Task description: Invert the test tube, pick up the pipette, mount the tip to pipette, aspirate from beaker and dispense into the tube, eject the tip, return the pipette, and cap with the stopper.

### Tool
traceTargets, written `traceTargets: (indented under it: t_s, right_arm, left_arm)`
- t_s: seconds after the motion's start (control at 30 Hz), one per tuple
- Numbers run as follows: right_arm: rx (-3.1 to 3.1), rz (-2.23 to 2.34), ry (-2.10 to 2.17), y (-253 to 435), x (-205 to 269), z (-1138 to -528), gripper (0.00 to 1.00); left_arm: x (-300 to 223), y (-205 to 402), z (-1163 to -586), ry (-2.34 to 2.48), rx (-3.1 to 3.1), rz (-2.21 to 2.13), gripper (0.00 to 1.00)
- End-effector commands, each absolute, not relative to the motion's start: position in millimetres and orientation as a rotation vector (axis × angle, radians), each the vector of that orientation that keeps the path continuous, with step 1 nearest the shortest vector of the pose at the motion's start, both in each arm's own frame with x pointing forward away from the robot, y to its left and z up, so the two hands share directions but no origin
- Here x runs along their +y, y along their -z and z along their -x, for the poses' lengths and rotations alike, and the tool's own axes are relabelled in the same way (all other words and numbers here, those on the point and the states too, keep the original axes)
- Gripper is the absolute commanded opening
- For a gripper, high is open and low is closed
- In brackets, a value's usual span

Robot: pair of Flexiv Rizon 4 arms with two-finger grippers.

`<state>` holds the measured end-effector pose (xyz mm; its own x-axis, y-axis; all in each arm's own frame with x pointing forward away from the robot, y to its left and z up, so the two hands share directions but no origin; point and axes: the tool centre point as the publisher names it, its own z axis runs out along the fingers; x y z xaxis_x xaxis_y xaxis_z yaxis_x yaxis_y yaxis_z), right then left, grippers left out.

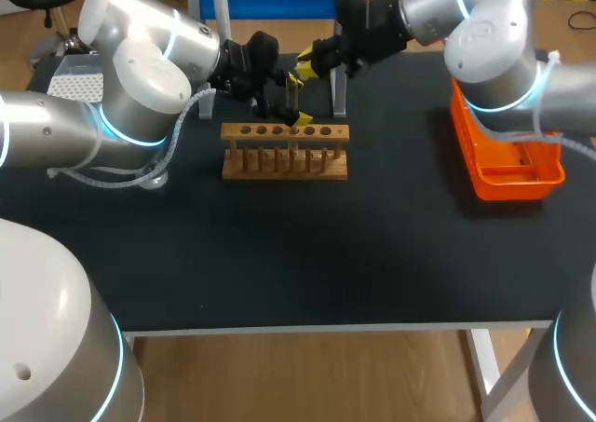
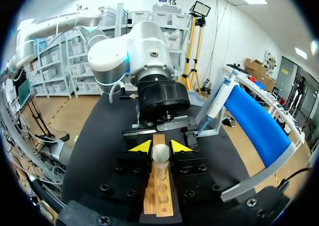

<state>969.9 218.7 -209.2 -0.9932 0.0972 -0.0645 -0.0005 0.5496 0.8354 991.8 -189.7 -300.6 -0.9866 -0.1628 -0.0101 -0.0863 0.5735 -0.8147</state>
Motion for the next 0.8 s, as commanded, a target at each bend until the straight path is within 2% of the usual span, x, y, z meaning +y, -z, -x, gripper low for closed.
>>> traceTargets:
  t_s: [0.03,0.8]
  right_arm:
    - [2.683,-0.081,-1.441,209.3,221.9,-972.6,0.00]
    - [2.692,-0.075,-1.466,216.0,234.2,-975.3,0.00]
  left_arm:
    - [-190.1,300.3,-992.9,1.395,2.717,0.215,1.00]
    - [-190.1,300.3,-992.9,1.395,2.717,0.215,1.00]
